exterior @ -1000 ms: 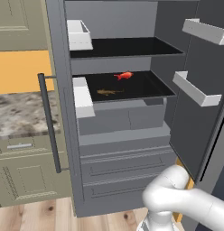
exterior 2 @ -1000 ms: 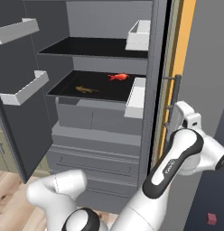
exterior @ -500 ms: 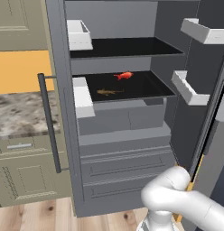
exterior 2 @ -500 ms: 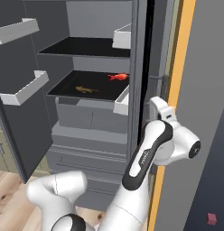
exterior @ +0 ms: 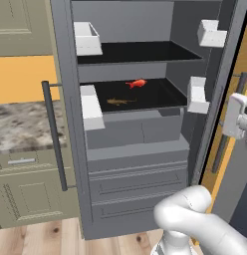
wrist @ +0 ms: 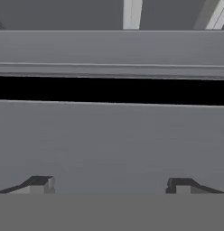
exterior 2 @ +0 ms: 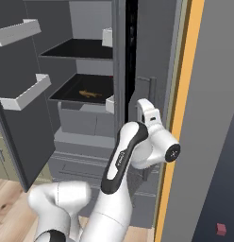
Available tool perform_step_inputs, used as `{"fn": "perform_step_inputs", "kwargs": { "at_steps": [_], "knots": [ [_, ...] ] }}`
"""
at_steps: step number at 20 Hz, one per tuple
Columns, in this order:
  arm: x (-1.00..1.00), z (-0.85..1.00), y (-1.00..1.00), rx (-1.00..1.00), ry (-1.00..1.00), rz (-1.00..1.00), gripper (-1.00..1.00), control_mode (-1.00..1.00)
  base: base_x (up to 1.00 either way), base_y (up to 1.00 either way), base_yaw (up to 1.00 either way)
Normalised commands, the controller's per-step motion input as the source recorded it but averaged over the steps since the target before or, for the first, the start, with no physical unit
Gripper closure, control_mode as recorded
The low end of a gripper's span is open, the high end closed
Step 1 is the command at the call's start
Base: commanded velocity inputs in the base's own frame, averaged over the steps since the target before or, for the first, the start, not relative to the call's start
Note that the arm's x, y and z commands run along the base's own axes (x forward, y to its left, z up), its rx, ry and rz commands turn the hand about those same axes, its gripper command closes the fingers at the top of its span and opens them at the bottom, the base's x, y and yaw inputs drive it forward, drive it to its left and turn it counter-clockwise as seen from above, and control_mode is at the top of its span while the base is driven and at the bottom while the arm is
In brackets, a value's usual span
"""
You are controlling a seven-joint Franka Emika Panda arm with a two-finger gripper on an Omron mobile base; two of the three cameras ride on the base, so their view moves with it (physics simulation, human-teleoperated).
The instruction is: Place the fish on the counter behind the older fish on the same shelf of the fridge to maintain FIFO order. Close the fridge door when finished.
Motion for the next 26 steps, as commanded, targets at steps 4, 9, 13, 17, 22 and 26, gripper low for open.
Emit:
{"fn": "perform_step_inputs", "kwargs": {
  "at_steps": [4,9,13,17,22,26],
  "knots": [
    [0.3,0.0,0.66,0.0,0.02,-0.03,-1.0,-1.0,0.0,0.0,0.0],
    [0.5,0.01,0.66,0.0,0.03,-0.07,-1.0,-1.0,0.0,0.0,0.0],
    [0.59,0.03,0.64,0.0,0.02,-0.1,-1.0,-1.0,0.0,0.0,0.0],
    [0.61,0.13,0.52,0.0,0.04,-0.11,-1.0,-1.0,0.0,0.0,0.0],
    [0.68,0.23,0.31,0.0,0.06,-0.11,-1.0,-1.0,0.0,0.0,0.0],
    [0.64,0.29,0.17,0.0,0.08,-0.13,-1.0,-1.0,0.0,0.0,0.0]
  ]
}}
